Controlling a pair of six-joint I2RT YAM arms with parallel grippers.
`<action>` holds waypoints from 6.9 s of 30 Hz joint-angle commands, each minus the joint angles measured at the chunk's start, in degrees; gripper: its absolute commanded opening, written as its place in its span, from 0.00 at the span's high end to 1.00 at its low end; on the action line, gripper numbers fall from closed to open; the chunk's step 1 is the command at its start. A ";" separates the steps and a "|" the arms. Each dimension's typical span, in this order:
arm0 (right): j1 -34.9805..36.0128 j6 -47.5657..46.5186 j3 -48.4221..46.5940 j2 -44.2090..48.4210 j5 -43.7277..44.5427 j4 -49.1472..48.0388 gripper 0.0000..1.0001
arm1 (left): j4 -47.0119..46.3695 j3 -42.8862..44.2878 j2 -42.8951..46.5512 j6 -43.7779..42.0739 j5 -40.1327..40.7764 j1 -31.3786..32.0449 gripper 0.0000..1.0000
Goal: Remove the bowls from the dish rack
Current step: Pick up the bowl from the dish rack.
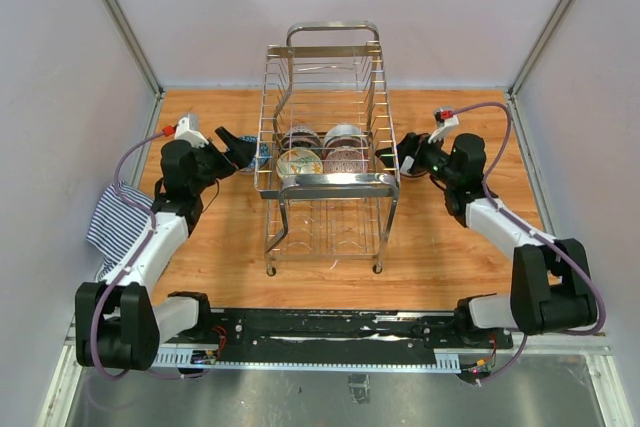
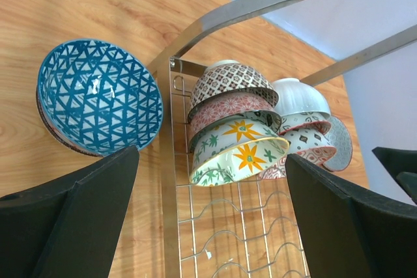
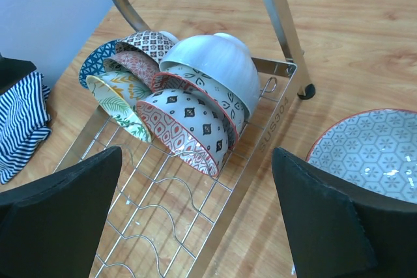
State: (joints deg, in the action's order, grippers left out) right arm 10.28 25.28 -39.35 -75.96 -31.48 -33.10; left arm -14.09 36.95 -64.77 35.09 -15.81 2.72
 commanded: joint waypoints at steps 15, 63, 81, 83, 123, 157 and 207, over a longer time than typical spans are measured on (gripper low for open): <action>3.82 -5.36 -2.24 2.28 10.92 7.14 0.02 | -1.56 -0.13 1.28 0.10 4.65 0.50 0.00; 20.49 -14.19 -11.82 -8.50 35.80 18.77 0.34 | -5.70 -0.84 -6.88 -7.05 22.03 17.27 0.17; 22.74 -15.78 -15.46 -11.70 38.44 21.63 0.42 | -8.77 -1.15 -10.21 -8.91 25.13 20.12 0.25; 22.93 -15.81 -15.44 -11.79 38.68 21.54 0.42 | -9.58 -1.28 -10.58 -9.61 26.16 20.79 0.27; 23.45 -15.07 -17.12 -13.54 37.74 22.14 0.48 | -19.62 -2.57 -19.80 -16.25 32.38 24.44 0.55; 23.40 -12.72 -17.36 -17.62 42.12 20.28 0.63 | -20.04 -1.20 -22.04 -16.92 32.19 24.50 0.63; 23.35 -11.96 -18.12 -19.91 42.72 18.91 0.75 | -21.17 0.83 -24.61 -16.96 32.84 24.52 0.72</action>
State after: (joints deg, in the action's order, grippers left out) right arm 32.67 12.82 -55.90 -94.96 9.58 -13.08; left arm -33.17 36.14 -88.71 18.46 15.84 26.79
